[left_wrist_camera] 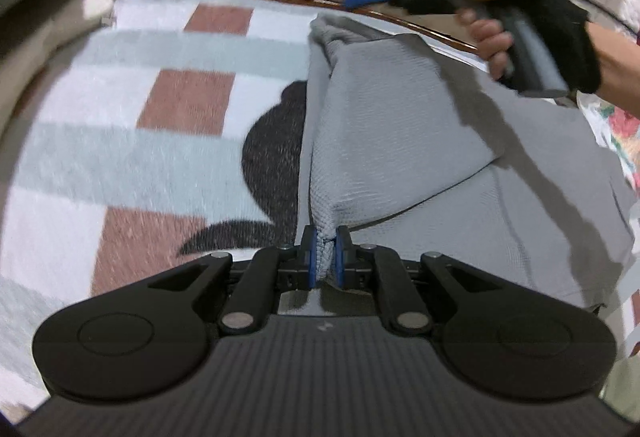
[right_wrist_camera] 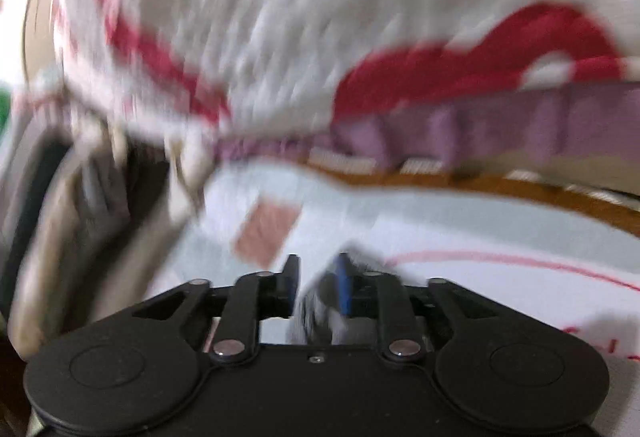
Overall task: Fold clothes
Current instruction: 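Hold the folded edge with the left gripper while the right gripper regrasps the garment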
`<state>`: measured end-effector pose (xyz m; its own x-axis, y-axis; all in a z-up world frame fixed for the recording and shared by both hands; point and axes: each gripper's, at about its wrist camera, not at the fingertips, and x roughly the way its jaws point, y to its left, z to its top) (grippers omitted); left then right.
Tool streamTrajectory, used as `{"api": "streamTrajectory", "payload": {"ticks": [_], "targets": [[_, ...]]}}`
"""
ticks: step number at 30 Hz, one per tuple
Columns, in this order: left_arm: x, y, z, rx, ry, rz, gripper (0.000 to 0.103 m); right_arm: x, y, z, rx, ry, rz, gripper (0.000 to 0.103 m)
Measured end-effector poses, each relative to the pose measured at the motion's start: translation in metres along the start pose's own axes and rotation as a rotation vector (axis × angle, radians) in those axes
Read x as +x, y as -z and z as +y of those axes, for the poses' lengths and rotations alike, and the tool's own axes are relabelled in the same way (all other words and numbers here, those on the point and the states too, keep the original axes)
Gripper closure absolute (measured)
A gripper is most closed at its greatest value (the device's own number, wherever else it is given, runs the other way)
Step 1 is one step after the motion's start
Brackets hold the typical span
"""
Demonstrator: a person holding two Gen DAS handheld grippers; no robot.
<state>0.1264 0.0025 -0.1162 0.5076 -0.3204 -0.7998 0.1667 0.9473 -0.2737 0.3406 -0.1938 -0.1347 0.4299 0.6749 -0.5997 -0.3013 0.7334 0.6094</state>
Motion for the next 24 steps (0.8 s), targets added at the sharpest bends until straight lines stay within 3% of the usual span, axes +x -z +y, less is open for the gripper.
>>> {"api": "streamTrajectory", "payload": {"ticks": [3,5,8,9,14,18,20,21,22,24], "targets": [[0.0,-0.001,-0.001,0.003,0.0,0.009,0.094,-0.028,-0.001,-0.011,0.06,0.019,-0.065,0.069],[0.001,-0.001,-0.002,0.006,-0.01,0.018,0.093,-0.046,0.011,-0.002,-0.024,0.08,-0.075,0.069],[0.004,-0.001,0.002,-0.022,-0.031,0.035,0.084,-0.075,0.044,0.007,-0.108,0.177,-0.104,0.055],[0.004,0.0,0.004,-0.029,-0.025,0.032,0.084,-0.082,0.059,0.009,-0.136,0.216,-0.107,0.045],[-0.001,-0.002,0.003,-0.02,0.006,-0.027,0.084,-0.084,0.117,0.006,-0.305,0.348,0.042,0.041],[0.003,-0.001,0.003,-0.011,-0.008,-0.035,0.085,-0.091,0.136,0.004,-0.303,0.376,-0.004,0.038],[0.005,-0.001,0.004,-0.025,-0.022,-0.019,0.084,-0.092,0.145,0.01,-0.34,0.391,-0.002,0.046],[0.006,-0.001,0.005,-0.035,-0.029,-0.009,0.084,-0.092,0.15,0.015,-0.38,0.402,0.001,0.069],[0.005,-0.001,0.006,-0.041,-0.032,-0.006,0.084,-0.093,0.155,0.02,-0.414,0.412,0.002,0.081],[0.002,-0.002,0.004,-0.034,-0.03,-0.014,0.089,-0.095,0.161,0.026,-0.453,0.434,-0.001,0.088]]}}
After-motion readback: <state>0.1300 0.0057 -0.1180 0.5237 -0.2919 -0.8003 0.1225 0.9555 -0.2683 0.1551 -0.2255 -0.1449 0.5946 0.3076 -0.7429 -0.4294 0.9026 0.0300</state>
